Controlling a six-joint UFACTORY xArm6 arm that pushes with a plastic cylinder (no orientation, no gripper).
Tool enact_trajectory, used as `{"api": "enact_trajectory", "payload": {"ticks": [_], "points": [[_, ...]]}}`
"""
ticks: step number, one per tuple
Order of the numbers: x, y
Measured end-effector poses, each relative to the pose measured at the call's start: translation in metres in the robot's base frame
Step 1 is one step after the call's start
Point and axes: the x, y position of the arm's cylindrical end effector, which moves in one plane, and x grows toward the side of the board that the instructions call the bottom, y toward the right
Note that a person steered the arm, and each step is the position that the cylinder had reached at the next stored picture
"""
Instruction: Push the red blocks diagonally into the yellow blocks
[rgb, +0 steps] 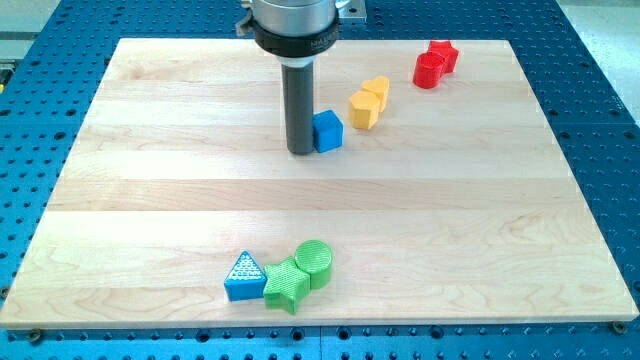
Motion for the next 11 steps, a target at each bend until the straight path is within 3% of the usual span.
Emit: {"api": "enact_trajectory", "payload": {"ticks": [1,3,4,5,6,8,11], "points": [[0.009,0.058],[-0.085,0.246],[-0.112,0.329],[-0.149,0.354],[-0.163,0.344],[-0.208,0.250],[-0.088,0.090]]}}
